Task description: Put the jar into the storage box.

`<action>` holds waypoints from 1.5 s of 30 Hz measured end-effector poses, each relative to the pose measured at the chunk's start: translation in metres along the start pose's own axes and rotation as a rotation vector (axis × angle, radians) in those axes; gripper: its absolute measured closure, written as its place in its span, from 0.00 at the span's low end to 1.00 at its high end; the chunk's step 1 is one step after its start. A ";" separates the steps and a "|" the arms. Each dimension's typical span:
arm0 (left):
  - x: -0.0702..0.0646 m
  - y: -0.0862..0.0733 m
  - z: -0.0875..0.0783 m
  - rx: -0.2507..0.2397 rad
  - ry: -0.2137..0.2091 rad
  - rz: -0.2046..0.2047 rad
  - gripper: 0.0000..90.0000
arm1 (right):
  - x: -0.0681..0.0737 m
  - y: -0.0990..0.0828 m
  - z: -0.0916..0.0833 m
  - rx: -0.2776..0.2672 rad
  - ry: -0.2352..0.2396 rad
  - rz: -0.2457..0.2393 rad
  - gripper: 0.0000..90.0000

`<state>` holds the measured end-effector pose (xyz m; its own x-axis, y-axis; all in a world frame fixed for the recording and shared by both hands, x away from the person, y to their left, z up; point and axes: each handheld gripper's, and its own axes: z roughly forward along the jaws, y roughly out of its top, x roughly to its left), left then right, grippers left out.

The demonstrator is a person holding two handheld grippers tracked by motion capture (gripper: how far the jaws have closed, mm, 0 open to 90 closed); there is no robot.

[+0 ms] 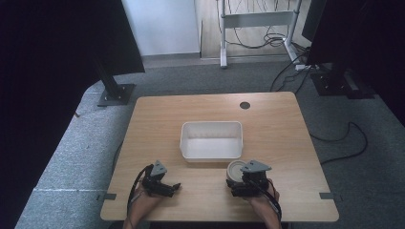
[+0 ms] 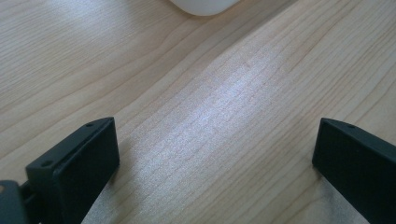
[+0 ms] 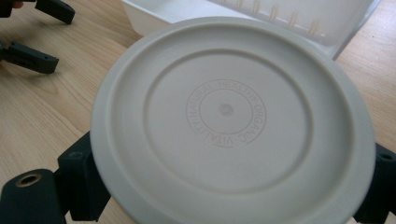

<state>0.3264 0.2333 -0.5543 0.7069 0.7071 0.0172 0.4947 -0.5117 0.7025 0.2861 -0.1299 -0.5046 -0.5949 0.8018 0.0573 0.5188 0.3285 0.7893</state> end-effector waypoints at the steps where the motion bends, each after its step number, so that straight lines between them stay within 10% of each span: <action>1: 0.000 0.000 0.000 0.000 0.000 0.000 0.00 | 0.000 0.001 0.001 -0.001 0.001 -0.002 0.10; 45: 0.000 0.000 0.000 -0.001 0.000 -0.001 0.00 | 0.012 0.052 0.034 -0.027 0.044 -0.058 0.10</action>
<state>0.3264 0.2332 -0.5543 0.7063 0.7078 0.0162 0.4952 -0.5103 0.7031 0.3268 -0.0857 -0.4841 -0.6500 0.7590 0.0377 0.4663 0.3592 0.8084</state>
